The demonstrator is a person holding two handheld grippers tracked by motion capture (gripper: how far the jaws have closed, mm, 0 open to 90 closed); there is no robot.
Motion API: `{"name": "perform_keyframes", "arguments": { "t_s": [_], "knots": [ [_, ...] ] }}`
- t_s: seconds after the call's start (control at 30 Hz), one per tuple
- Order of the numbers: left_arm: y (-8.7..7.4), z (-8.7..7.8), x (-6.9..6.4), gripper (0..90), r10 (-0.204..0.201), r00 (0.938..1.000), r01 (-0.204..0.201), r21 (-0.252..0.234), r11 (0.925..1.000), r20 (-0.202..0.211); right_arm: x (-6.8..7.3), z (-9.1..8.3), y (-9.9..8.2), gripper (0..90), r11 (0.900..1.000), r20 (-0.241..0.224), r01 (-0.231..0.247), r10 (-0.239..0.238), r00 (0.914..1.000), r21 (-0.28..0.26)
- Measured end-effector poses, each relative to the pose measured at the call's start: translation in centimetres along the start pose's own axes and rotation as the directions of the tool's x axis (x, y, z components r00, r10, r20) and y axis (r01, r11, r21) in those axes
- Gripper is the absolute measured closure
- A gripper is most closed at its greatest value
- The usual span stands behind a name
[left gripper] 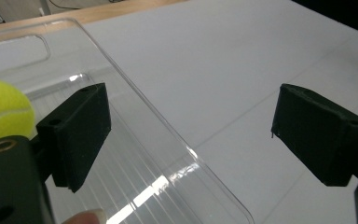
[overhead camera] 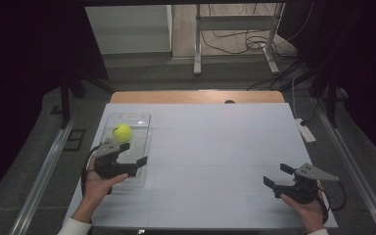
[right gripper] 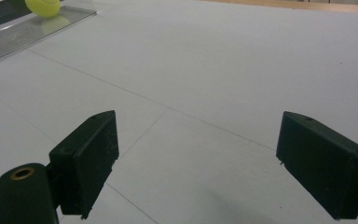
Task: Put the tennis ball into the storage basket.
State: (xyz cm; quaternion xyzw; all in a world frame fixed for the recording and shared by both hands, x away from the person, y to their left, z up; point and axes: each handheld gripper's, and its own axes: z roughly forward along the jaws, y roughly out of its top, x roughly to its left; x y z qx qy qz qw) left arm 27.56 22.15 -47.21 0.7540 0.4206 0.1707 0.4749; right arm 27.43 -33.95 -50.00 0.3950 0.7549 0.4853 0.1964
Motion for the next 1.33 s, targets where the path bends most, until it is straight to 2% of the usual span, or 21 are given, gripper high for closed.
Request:
{"name": "perform_keyframes", "arguments": {
  "t_s": [0.33,0.57,0.97,1.33],
  "knots": [
    [-3.0,-0.9,-2.2,12.5,0.017,0.9995,-0.017,-0.005,0.9998,0.026,0.3,0.2,0.1,12.9,1.0000,-0.013,0.008,-0.008,0.9999,0.001],
    [-4.0,-1.0,-3.4,12.0,0.060,0.9977,-0.060,-0.009,0.9982,0.030,0.6,0.1,0.2,13.0,0.9999,-0.026,0.013,-0.013,0.9996,-0.001],
    [-4.3,-0.9,-3.4,11.8,0.053,0.9983,-0.053,-0.004,0.9986,0.023,0.5,0.3,0.1,13.0,0.9999,-0.037,0.010,-0.010,0.9993,-0.002],
    [-4.2,-1.1,-3.3,11.8,0.030,0.9991,-0.030,-0.007,0.9995,0.031,0.5,0.2,0.2,13.0,0.9999,-0.035,0.012,-0.012,0.9993,-0.006]
  ]
}}
